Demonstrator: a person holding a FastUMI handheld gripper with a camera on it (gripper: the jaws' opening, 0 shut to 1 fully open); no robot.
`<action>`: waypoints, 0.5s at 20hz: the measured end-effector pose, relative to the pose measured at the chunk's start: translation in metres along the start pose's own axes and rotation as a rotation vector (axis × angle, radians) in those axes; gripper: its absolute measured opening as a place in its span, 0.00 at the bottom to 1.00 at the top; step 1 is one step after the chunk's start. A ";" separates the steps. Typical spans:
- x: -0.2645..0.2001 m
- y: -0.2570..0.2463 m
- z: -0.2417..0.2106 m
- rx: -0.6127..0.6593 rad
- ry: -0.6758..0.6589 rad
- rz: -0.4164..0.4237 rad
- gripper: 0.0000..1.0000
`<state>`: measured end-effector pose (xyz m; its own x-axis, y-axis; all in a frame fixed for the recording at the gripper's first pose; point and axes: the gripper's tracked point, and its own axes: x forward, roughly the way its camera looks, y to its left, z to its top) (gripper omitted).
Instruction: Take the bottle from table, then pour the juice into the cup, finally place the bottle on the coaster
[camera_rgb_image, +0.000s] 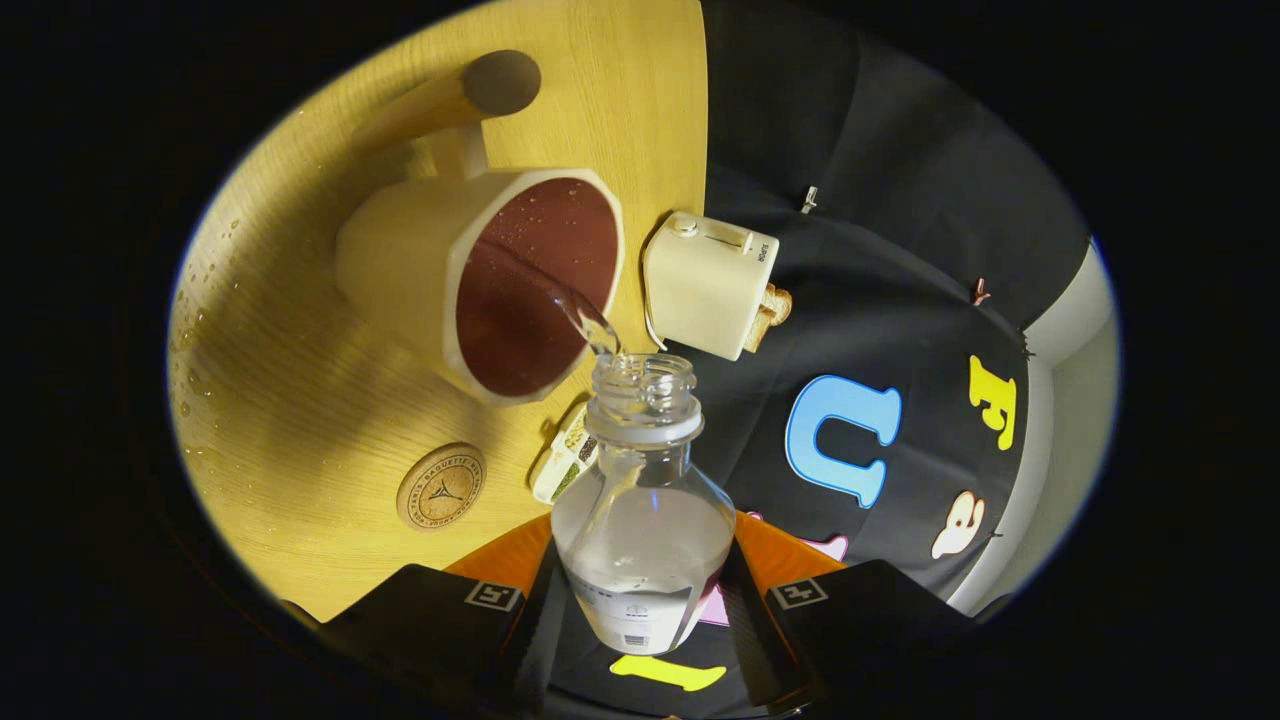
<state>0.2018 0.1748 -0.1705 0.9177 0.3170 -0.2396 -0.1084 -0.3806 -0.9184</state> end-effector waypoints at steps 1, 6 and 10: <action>-0.002 -0.001 0.001 -0.010 -0.004 0.000 0.75; 0.000 -0.005 0.003 -0.057 -0.025 -0.002 0.75; 0.001 -0.009 0.002 -0.073 -0.026 -0.005 0.75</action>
<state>0.2035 0.1801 -0.1633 0.9079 0.3408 -0.2441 -0.0749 -0.4411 -0.8944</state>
